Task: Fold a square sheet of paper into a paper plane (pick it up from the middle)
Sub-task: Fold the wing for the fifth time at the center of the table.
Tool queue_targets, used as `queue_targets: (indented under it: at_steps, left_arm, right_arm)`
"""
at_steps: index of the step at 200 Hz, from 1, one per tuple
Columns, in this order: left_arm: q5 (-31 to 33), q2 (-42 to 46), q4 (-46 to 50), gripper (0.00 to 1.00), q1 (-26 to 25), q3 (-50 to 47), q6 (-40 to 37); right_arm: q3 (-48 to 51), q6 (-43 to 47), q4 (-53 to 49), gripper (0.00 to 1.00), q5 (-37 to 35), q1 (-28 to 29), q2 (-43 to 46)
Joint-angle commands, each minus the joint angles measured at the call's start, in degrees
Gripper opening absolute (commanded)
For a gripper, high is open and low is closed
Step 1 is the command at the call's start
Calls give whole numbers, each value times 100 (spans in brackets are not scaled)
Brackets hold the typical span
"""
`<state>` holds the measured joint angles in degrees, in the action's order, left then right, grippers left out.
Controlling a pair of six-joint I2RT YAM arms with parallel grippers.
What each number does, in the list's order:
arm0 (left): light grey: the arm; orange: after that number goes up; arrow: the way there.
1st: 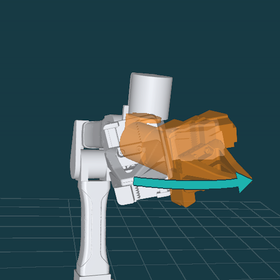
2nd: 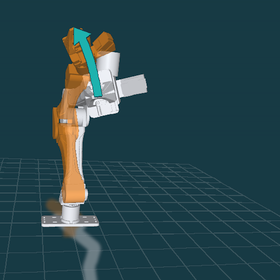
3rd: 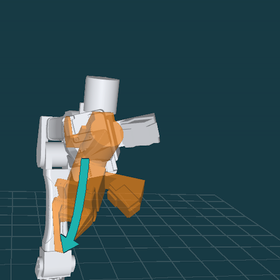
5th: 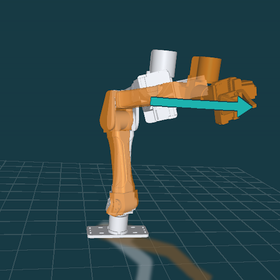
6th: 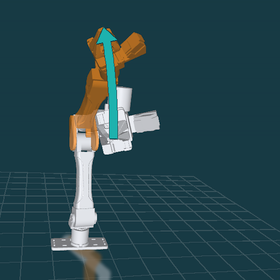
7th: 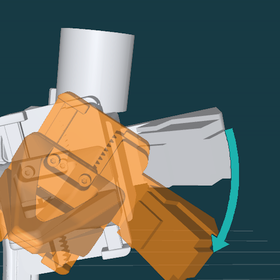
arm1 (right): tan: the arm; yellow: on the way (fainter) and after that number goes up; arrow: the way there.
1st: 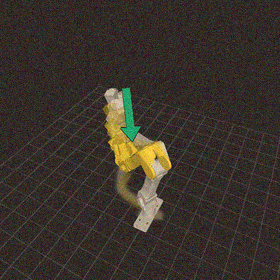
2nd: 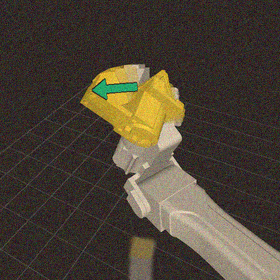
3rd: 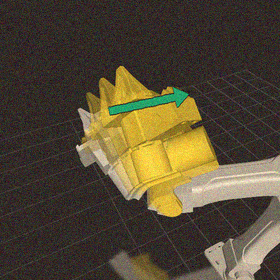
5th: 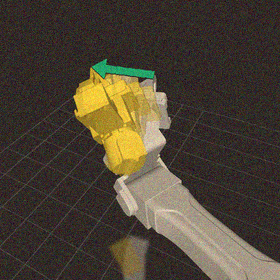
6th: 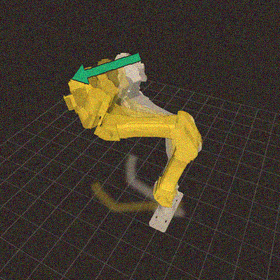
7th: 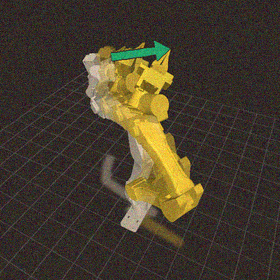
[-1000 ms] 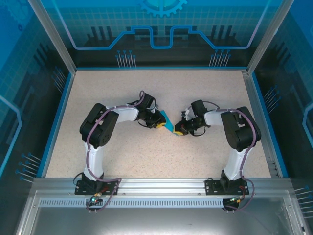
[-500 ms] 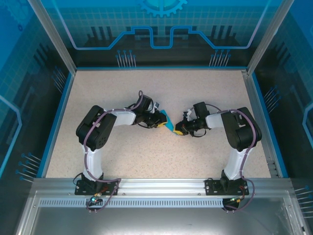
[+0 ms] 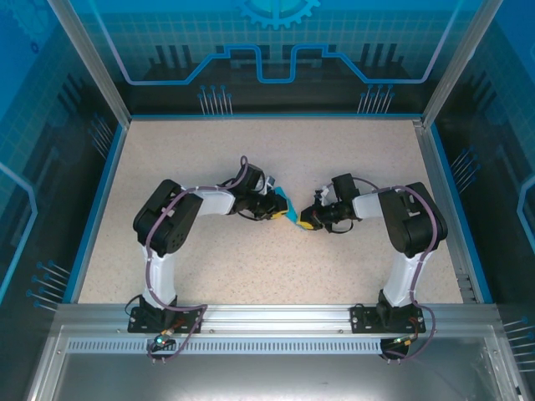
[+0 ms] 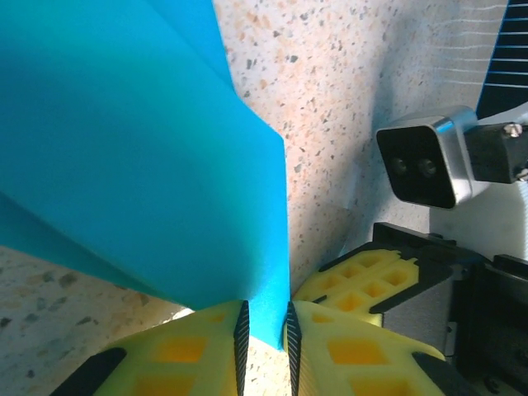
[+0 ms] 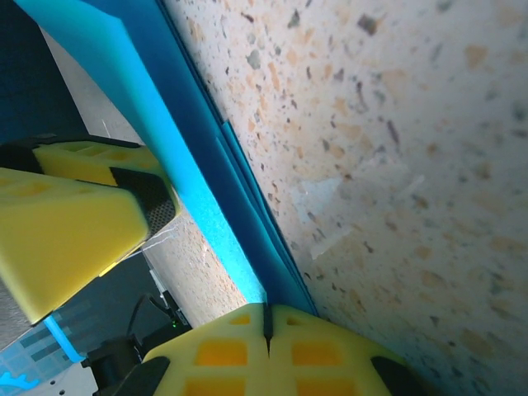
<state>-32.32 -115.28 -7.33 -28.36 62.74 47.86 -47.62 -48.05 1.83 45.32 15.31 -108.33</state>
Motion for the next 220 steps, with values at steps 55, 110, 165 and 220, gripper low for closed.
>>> queue_targets:
  at_steps: [55, 110, 165, 220]
  left_arm:
    - [274, -257, 445, 21, -34, 326, -40]
    - [445, -327, 895, 20, -36, 470, 100]
    - [583, -440, 1566, 20, -35, 815, 252]
    - [609, -595, 2093, 20, -38, 1121, 277]
  right_arm:
    - [-61, 58, -270, 0, 25, -107, -184]
    - [-248, 397, -611, 5, 56, -103, -197]
    - [-641, 1410, -1305, 18, -219, -28, -29]
    - [-521, 1745, -1401, 21, -969, 4, 792]
